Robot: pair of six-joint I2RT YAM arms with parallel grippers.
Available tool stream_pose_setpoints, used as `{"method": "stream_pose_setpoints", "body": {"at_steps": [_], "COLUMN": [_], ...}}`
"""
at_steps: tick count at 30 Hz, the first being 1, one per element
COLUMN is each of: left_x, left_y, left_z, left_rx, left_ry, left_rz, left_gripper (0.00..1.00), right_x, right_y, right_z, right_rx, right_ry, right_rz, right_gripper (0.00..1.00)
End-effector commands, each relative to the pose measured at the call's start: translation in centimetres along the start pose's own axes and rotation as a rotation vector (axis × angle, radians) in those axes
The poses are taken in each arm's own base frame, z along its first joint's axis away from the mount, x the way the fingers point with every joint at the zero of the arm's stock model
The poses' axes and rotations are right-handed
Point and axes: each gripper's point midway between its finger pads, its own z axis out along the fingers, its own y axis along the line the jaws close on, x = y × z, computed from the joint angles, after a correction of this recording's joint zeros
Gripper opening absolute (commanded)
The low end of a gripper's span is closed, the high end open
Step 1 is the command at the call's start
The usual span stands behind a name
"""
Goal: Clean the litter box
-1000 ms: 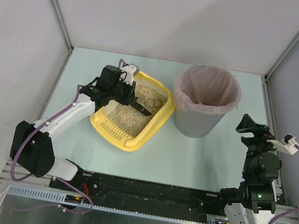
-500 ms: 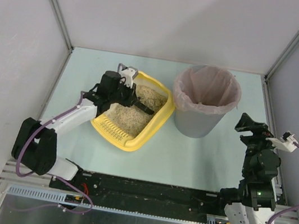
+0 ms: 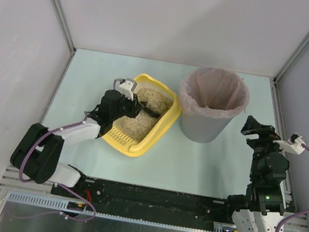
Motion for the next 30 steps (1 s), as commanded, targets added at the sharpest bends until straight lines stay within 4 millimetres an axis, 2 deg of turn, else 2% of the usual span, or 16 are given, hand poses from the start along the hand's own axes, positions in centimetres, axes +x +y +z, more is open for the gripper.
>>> {"method": "stream_pose_setpoints", "body": {"at_steps": [1,7,13,20,22,24,25,27,30], "left_x": [5.8,7.0,6.2,5.2,4.4,4.9,4.0,4.3,3.6], "left_y": [-0.2,-1.2,-1.8,-1.2,-1.6,-1.8,-2.2,-2.1,-2.3], "left_z": [0.8,0.8,-0.2,-2.0,-2.5,-2.7,-3.0,-3.6,-4.0], "left_rx": [-0.017,0.019,0.039,0.018,0.038,0.059,0.077,0.08,0.088], "left_ry": [0.099,0.024,-0.108,-0.241,-0.291,-0.294,-0.34,-0.354,-0.379], "left_rz": [-0.047,-0.031,0.02,0.068,0.078,0.091,0.097,0.105,0.137], "left_gripper": [0.0,0.0,0.0,0.0,0.0,0.0,0.0,0.0,0.0], "right_x": [-1.4,-1.2,-1.1,-0.9,-0.9,-0.8,-0.7,-0.7,-0.8], "right_y": [0.9,1.1,1.2,1.0,1.1,1.2,1.2,1.3,1.2], "right_z": [-0.1,0.1,0.2,0.3,0.4,0.4,0.5,0.5,0.4], "right_rx": [-0.031,-0.037,-0.042,-0.035,-0.036,-0.039,-0.04,-0.045,-0.039], "right_ry": [-0.051,-0.042,-0.037,-0.031,-0.033,-0.029,-0.026,-0.024,-0.027], "right_rz": [0.031,0.03,0.032,0.028,0.027,0.028,0.029,0.029,0.024], "right_gripper": [0.81,0.81,0.81,0.81,0.81,0.81,0.81,0.81,0.81]}}
